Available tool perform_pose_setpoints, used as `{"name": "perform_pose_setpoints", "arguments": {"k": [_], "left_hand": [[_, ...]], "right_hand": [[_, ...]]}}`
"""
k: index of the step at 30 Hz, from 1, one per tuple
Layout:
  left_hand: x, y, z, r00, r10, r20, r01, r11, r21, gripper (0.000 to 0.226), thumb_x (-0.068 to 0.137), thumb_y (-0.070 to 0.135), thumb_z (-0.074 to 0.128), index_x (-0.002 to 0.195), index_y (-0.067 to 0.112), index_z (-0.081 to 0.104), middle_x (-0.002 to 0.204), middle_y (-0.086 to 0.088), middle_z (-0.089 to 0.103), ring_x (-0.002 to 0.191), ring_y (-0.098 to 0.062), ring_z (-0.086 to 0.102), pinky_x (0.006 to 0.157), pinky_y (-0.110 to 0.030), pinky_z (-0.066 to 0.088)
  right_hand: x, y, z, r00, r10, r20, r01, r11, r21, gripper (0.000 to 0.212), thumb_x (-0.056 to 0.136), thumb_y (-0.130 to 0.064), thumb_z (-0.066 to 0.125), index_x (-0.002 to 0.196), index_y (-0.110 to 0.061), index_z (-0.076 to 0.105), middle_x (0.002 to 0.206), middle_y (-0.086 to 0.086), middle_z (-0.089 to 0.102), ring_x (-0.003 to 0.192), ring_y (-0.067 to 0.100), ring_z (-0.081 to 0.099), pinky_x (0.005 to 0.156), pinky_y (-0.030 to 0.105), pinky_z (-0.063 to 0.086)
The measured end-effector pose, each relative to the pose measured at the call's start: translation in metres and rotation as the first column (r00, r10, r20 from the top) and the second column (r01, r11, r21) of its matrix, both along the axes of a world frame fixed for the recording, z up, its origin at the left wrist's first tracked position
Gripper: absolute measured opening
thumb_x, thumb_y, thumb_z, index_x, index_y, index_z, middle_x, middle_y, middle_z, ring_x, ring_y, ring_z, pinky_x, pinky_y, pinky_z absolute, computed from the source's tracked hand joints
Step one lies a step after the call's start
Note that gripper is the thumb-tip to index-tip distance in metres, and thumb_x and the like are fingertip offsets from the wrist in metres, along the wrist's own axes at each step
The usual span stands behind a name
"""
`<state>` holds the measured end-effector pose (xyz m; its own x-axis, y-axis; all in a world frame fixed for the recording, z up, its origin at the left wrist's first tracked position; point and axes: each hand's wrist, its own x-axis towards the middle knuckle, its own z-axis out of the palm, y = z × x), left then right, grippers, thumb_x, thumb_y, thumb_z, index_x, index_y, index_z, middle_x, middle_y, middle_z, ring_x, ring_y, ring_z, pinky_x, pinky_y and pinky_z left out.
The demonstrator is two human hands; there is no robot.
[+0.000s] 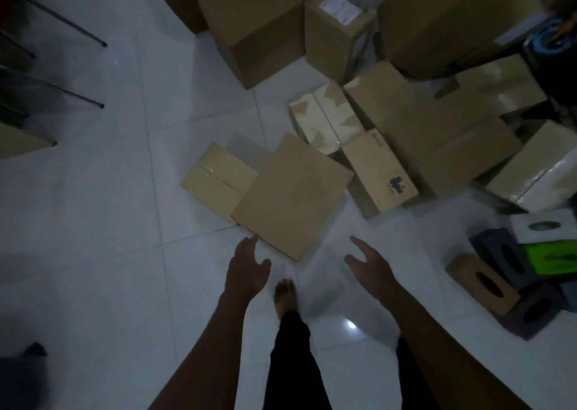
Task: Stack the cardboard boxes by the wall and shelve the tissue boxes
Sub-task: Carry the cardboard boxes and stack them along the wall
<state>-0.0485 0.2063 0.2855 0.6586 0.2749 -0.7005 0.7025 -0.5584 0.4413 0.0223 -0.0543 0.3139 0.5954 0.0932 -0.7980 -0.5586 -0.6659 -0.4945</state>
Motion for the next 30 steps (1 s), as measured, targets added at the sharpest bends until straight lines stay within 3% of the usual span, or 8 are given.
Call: {"name": "perform_pose_setpoints", "arguments": {"k": [7,12,14,16,19,21,24,30], "left_hand": [[0.063,0.084,-0.107,0.996,-0.088,0.003,0.088,0.996,0.019,0.066,0.102,0.026,0.058,0.160,0.023,0.027,0.166,-0.006,0.025,0.152,-0.024,0.026,0.120,-0.038,0.025],[0.096,0.121,-0.189,0.993,-0.111,0.049,0.107,0.991,0.085,0.065,0.101,0.025,0.060,0.158,0.013,0.031,0.163,-0.015,0.031,0.150,-0.031,0.031,0.118,-0.040,0.028],[0.106,0.133,-0.215,0.991,-0.125,0.056,0.119,0.987,0.104,0.067,0.102,0.031,0.059,0.159,0.013,0.030,0.164,-0.015,0.029,0.151,-0.031,0.029,0.119,-0.041,0.027],[0.113,0.140,-0.238,0.993,-0.105,0.053,0.099,0.990,0.103,0.070,0.101,0.036,0.059,0.159,0.011,0.029,0.164,-0.016,0.030,0.150,-0.032,0.030,0.118,-0.042,0.027],[0.117,0.141,-0.264,0.999,-0.027,-0.018,0.028,0.999,0.042,0.077,0.100,0.044,0.058,0.160,0.007,0.025,0.161,-0.016,0.034,0.145,-0.033,0.040,0.115,-0.043,0.034],[0.119,0.134,-0.274,0.996,0.052,-0.075,-0.055,0.998,-0.041,0.084,0.095,0.055,0.059,0.158,0.009,0.028,0.154,-0.015,0.045,0.136,-0.034,0.050,0.112,-0.047,0.042],[0.120,0.122,-0.276,0.989,0.138,-0.054,-0.140,0.990,-0.034,0.089,0.078,0.060,0.057,0.149,0.009,0.040,0.143,-0.017,0.055,0.126,-0.037,0.057,0.104,-0.052,0.049],[0.104,0.099,-0.233,0.987,0.155,0.031,-0.156,0.987,0.034,0.084,0.078,0.062,0.051,0.147,0.013,0.043,0.140,-0.015,0.055,0.123,-0.041,0.056,0.104,-0.056,0.048]], "right_hand": [[0.020,0.069,-0.113,0.969,-0.209,-0.134,0.203,0.978,-0.058,0.056,0.101,-0.032,0.053,0.154,-0.028,0.034,0.161,0.003,0.033,0.144,0.026,0.036,0.113,0.038,0.036],[0.036,0.101,-0.199,0.864,-0.458,-0.211,0.449,0.889,-0.092,0.059,0.100,-0.033,0.055,0.154,-0.023,0.034,0.156,0.003,0.039,0.139,0.026,0.043,0.110,0.036,0.039],[0.037,0.109,-0.229,0.769,-0.583,-0.263,0.579,0.809,-0.103,0.046,0.101,-0.030,0.054,0.144,-0.021,0.042,0.129,0.005,0.057,0.111,0.021,0.059,0.090,0.026,0.050],[0.035,0.115,-0.249,0.697,-0.653,-0.296,0.655,0.748,-0.107,0.028,0.101,-0.024,0.053,0.127,-0.021,0.044,0.102,0.003,0.054,0.081,0.012,0.052,0.068,0.020,0.045],[0.028,0.123,-0.272,0.626,-0.712,-0.318,0.731,0.677,-0.078,0.049,0.100,-0.024,0.054,0.146,-0.014,0.042,0.138,0.007,0.052,0.114,0.024,0.054,0.098,0.038,0.048],[0.027,0.125,-0.277,0.577,-0.757,-0.306,0.774,0.627,-0.088,0.049,0.100,-0.021,0.052,0.148,-0.015,0.042,0.134,0.007,0.055,0.116,0.026,0.054,0.108,0.045,0.044],[0.026,0.120,-0.271,0.535,-0.780,-0.324,0.813,0.579,-0.053,0.029,0.104,-0.017,0.045,0.132,-0.018,0.051,0.108,0.001,0.058,0.098,0.018,0.053,0.105,0.042,0.044],[0.008,0.084,-0.235,0.655,-0.702,-0.279,0.744,0.663,0.081,0.045,0.101,-0.014,0.048,0.144,-0.028,0.049,0.133,-0.002,0.058,0.109,0.017,0.058,0.091,0.037,0.052]]}}
